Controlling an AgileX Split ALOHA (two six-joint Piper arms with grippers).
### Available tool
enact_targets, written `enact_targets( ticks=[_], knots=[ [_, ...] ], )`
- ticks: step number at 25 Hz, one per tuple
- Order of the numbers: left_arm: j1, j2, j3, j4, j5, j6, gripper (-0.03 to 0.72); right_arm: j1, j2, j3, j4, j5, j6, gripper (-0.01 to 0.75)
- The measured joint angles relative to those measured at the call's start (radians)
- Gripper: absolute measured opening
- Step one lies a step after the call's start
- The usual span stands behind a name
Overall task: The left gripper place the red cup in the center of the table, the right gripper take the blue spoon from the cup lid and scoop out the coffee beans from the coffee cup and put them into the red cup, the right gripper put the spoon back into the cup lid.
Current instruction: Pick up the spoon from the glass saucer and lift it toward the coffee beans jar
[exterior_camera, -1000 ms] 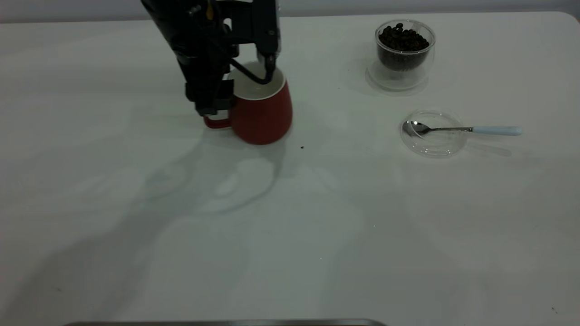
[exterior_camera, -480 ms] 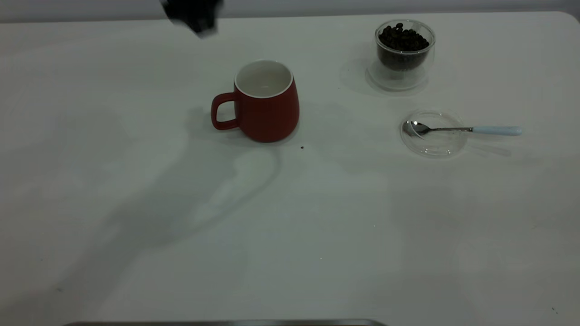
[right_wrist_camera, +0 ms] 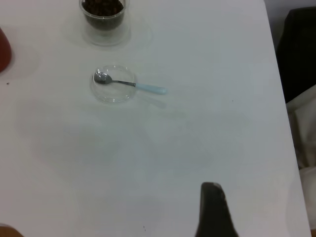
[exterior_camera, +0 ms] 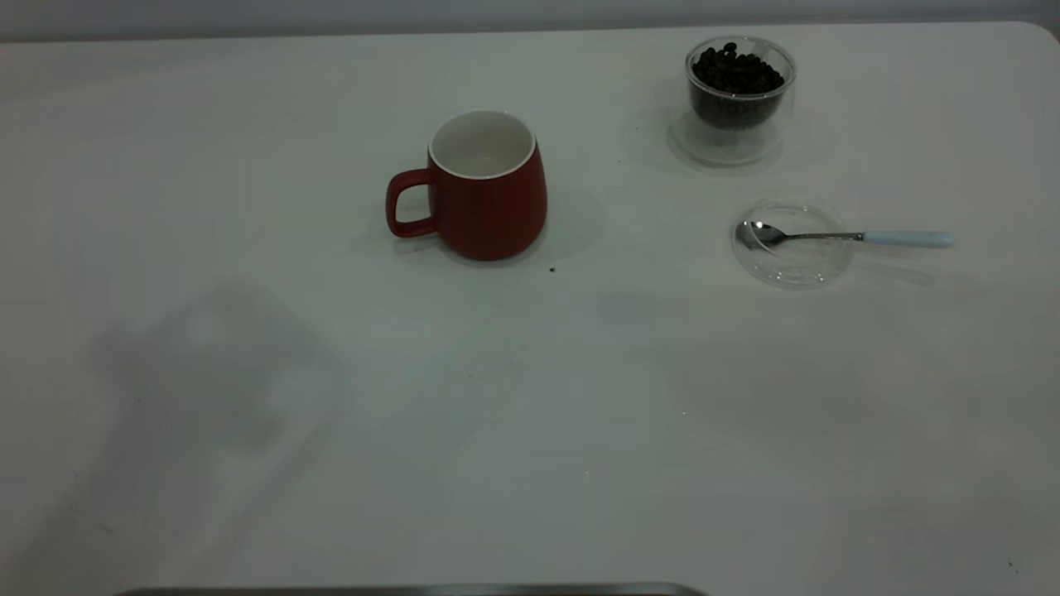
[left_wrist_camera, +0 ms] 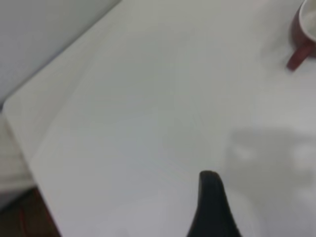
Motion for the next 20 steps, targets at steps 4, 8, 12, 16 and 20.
enact_targets(
  ticks=[4,8,12,16,20],
  knots=[
    [-0.001,-0.197,0.0,-0.004,0.07,-0.028,0.587,0.0,0.0,0.0,0.0,0.0,0.0,0.531],
    [-0.001,-0.371,0.012,-0.036,0.07,-0.036,0.587,0.0,0.0,0.0,0.0,0.0,0.0,0.531],
    [-0.001,-0.55,0.093,-0.128,0.07,-0.039,0.587,0.0,0.0,0.0,0.0,0.0,0.0,0.531],
    [-0.002,-0.727,0.254,-0.264,0.071,-0.039,0.587,0.0,0.0,0.0,0.0,0.0,0.0,0.531],
    [-0.002,-0.88,0.456,-0.371,0.071,-0.021,0.587,0.0,0.0,0.0,0.0,0.0,0.0,0.531]
  ],
)
